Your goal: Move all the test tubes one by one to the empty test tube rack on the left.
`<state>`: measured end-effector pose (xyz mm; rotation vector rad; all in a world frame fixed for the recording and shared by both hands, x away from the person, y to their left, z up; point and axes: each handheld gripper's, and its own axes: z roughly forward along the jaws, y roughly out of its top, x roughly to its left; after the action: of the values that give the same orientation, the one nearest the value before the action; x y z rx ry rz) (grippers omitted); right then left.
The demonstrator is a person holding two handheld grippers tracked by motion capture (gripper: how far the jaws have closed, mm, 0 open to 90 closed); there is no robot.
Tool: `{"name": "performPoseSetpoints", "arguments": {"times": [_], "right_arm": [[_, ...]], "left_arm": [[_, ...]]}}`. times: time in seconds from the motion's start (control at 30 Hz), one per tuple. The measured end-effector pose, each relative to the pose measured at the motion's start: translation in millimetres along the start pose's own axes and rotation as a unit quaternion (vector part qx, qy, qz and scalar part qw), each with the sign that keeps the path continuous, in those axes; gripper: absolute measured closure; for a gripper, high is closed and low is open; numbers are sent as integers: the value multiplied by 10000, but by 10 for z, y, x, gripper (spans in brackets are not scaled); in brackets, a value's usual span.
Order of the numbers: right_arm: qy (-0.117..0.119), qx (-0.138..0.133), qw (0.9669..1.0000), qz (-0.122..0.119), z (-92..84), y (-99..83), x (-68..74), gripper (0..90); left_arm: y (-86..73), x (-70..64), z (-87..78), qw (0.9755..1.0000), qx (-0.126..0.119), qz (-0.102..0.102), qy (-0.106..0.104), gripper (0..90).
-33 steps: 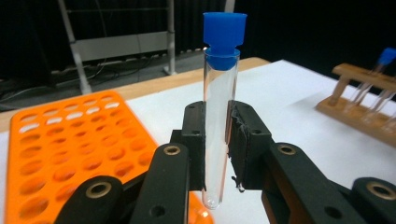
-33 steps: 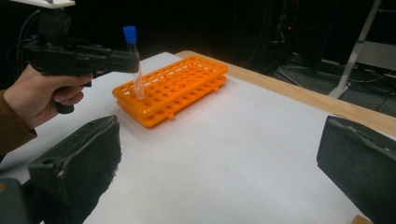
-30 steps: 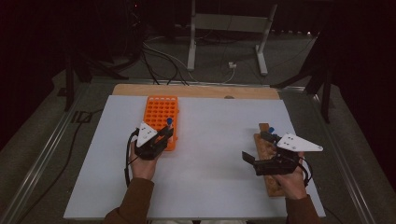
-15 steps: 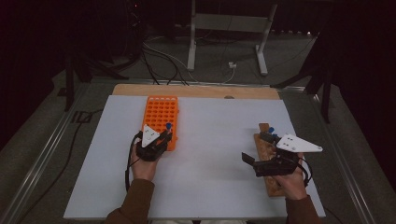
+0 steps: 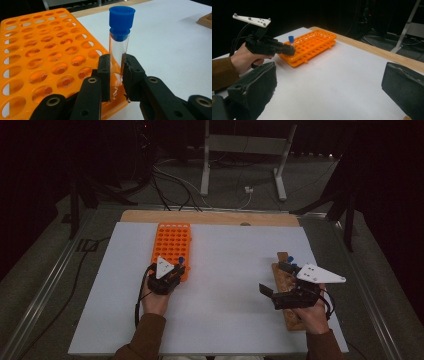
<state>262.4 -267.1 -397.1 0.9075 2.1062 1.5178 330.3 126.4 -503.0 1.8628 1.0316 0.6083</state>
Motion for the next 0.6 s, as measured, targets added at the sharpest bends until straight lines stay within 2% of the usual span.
{"name": "performPoseSetpoints", "arguments": {"times": [0.2, 0.3, 0.53, 0.6], "right_arm": [[-1, -4, 10000, -2, -3, 1, -1, 0], [-7, -15, 10000, -3, -11, 1, -6, 0], [-47, -33, 10000, 2, -33, 4, -28, 0], [-76, -60, 10000, 17, -52, 9, -39, 0]], "left_arm": [[-16, 34, -8, 9999, 49, -128, -54, 765], [-36, 77, -53, 9995, -49, -288, -124, 635], [-18, 170, -235, 9980, -266, -525, -212, 512], [1, 185, -296, 9972, -364, -609, -256, 432]]}}
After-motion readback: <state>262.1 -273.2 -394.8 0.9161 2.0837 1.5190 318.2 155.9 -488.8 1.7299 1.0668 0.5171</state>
